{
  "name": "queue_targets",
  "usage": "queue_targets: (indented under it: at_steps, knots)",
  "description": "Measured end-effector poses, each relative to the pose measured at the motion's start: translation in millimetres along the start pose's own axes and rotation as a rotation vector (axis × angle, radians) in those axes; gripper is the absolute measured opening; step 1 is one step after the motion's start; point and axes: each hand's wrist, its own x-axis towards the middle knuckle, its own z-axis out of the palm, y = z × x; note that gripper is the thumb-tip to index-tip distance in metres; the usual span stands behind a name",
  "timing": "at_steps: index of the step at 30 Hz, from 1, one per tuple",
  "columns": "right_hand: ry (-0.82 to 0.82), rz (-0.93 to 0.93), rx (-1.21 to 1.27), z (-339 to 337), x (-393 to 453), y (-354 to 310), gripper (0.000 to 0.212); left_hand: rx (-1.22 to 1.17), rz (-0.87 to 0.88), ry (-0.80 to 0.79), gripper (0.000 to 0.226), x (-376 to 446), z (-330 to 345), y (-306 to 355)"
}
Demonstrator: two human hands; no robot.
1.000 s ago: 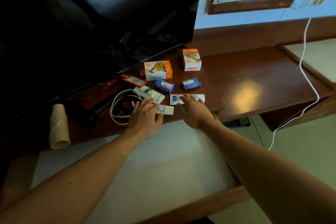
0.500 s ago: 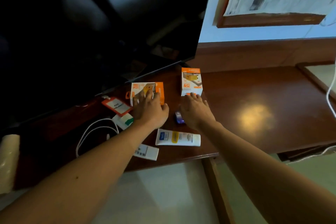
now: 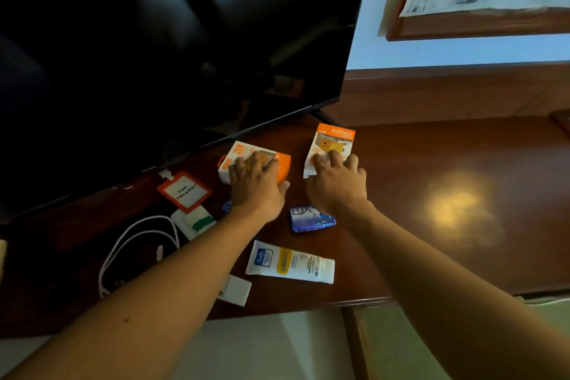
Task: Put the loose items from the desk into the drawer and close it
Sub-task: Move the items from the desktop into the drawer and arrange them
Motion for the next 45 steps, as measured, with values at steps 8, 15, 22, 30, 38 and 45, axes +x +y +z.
queue_targets:
  at_steps: [8, 15, 22, 30, 38, 45]
  knots:
    - [-0.006, -0.129, -0.033, -36, 16, 16, 0.069, -0.139, 0.036, -0.035, 0.045, 4, -18, -3]
    - [-0.257, -0.427, -0.396, -38, 54, 41, 0.108, -0.102, -0.408, 0.025, 0.081, 16, -15, 23]
    - [-0.174, -0.408, -0.420, -35, 55, 46, 0.102, -0.275, -0.467, -0.009, 0.093, 35, -12, 28]
    - [0.002, -0.146, -0.131, -51, 21, 29, 0.096, -0.388, -0.383, 0.128, 0.094, 13, -29, 33]
    - [0.103, 0.076, 0.069, -63, -58, -16, 0.101, -0.439, -0.274, 0.232, 0.089, -54, -64, 22]
    - [0.072, 0.236, 0.321, -55, -150, -50, 0.107, -0.419, -0.231, 0.220, 0.090, -155, -66, -13]
